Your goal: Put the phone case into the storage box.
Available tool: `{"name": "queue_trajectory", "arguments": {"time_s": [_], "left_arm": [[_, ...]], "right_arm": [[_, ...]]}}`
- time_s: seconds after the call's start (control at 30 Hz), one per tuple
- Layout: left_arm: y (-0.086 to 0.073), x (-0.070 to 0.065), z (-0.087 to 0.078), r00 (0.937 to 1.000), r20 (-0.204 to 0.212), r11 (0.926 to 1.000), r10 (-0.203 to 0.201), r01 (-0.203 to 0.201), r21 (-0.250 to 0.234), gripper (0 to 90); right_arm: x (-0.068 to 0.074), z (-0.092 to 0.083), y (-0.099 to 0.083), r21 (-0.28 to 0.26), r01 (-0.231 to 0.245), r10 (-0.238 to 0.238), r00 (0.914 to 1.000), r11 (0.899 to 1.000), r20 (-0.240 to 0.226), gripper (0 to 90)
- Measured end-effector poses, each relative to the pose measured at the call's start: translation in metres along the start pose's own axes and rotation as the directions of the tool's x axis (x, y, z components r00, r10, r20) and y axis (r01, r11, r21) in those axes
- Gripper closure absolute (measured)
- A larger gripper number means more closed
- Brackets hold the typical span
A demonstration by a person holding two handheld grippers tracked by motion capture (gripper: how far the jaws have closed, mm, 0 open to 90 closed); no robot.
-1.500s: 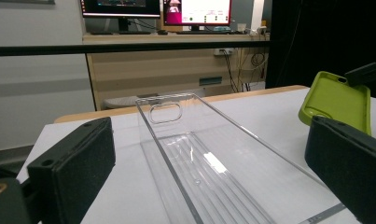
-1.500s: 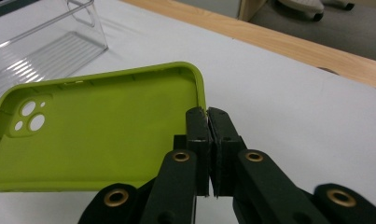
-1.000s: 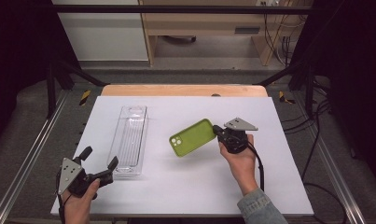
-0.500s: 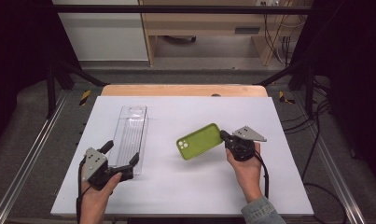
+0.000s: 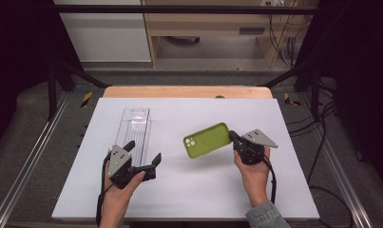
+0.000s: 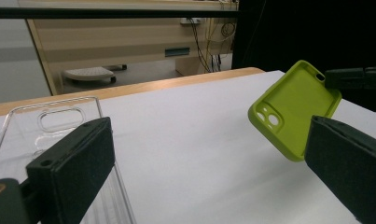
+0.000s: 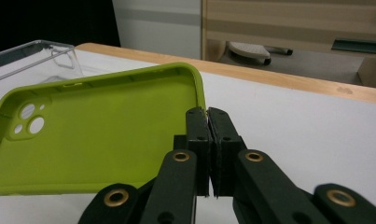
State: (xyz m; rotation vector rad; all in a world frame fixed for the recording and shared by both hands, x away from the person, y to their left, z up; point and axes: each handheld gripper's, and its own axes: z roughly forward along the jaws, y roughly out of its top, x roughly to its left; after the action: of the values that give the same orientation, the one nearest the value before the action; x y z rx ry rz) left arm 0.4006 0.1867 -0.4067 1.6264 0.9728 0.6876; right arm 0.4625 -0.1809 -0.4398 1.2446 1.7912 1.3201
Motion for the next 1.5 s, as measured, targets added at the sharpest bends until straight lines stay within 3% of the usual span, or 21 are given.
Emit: {"name": "queue_trajectory", "arguments": {"time_s": [0.77, 1.5], "left_arm": [[0.008, -0.029, 0.024, 0.9982, 0.05, 0.997, 0.035, -0.038, 0.067, 1.6], [0.008, -0.042, 0.035, 0.9966, 0.079, 0.9963, 0.023, -0.029, 0.081, 1.6]], "right_arm": [[0.005, -0.006, 0.004, -0.056, 0.008, -0.006, 0.9995, 0.998, 0.031, 88.2], [0.013, -0.012, 0.008, -0.098, 0.024, -0.021, 0.9994, 0.995, 0.029, 88.2]]}}
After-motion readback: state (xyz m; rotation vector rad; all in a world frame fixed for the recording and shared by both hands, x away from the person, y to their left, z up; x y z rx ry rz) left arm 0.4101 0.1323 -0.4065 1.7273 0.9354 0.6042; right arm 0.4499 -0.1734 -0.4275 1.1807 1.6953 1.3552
